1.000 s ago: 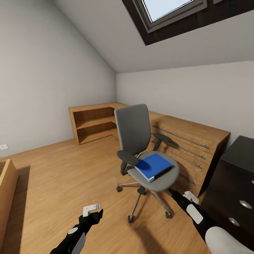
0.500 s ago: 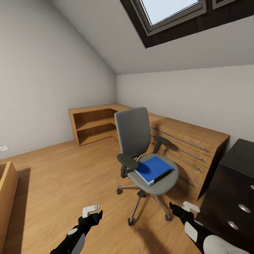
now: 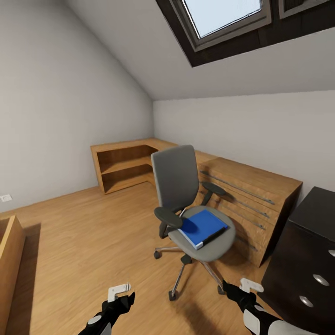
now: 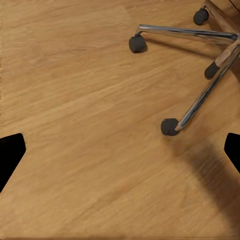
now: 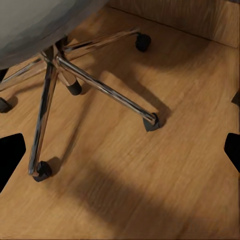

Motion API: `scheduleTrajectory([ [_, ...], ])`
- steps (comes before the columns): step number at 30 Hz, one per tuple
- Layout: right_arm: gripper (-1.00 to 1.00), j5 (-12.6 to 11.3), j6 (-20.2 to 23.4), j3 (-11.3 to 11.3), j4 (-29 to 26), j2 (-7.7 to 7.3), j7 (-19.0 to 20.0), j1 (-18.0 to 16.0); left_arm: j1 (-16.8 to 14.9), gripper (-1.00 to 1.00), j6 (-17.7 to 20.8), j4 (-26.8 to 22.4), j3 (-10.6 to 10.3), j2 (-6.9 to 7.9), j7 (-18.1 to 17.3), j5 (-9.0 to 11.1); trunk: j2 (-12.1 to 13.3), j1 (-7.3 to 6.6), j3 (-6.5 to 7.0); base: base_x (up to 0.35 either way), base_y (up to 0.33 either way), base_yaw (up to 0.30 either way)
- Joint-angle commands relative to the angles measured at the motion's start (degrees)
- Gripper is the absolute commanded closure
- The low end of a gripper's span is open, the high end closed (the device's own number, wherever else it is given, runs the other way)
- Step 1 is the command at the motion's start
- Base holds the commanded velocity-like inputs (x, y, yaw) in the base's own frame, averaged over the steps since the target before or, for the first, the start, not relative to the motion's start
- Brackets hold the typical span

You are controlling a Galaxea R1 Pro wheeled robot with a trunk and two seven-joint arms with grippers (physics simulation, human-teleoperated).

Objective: In the bedroom, organize the workspace by keeping the computer under the desk, ensuring the monitor is on the desk, placing the keyboard on the desk next to the monitor, placing the mouse on the desk next to the keyboard, moving the folder from the swivel chair onto the desk next to the mouse, stacking the notebook on top of the folder with the pen on top of the notebook, and positioning the swivel chair next to the desk.

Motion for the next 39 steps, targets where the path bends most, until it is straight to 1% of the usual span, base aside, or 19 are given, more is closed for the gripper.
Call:
scheduleTrajectory([
  [1,-1.0,-0.23,-0.28,-0.44,0.16,-0.02,0.42,0.22,-0.04,-1.0,-1.01,0.81,0.36,0.0,-0.35,0.48,0.39,-0.23,0.13,0.0,0.0,0.0],
  [6,-1.0,-0.15,-0.47,-0.41,0.35,-0.04,0.42,1.39,-0.04,-1.0,-5.01,4.5,0.36,0.39,-0.26,0.49,2.4,-1.33,1.03,0.0,0.0,0.0],
  [11,-1.0,-0.12,-0.66,-0.42,0.42,-0.05,0.42,2.47,-0.04,-1.0,-6.81,7.57,0.35,0.71,-0.25,0.49,4.4,-2.43,1.93,0.0,0.0,0.0],
  [23,-1.0,-0.11,-3.24,-0.42,0.45,-0.12,0.34,4.85,-0.04,-1.0,-7.71,12.39,0.42,1.11,-0.26,0.56,9.21,-5.07,4.08,0.0,0.0,0.0],
  [29,-1.0,-0.11,-4.56,-0.37,0.51,0.0,0.33,5.61,-0.04,-1.0,-7.77,13.15,0.42,1.19,-0.29,0.57,11.62,-6.38,5.16,0.0,0.0,0.0],
  [38,-1.0,-0.11,-5.04,-0.36,0.53,0.25,0.33,6.14,-0.04,-1.0,-7.79,13.38,0.42,1.43,-0.3,0.6,15.23,-8.36,6.77,0.0,0.0,0.0],
  [39,-1.0,0.23,-4.71,-0.02,0.87,0.59,0.66,5.81,0.29,-1.0,-8.12,13.71,0.76,1.1,0.03,0.27,15.62,-8.57,6.95,0.0,0.0,0.0],
])
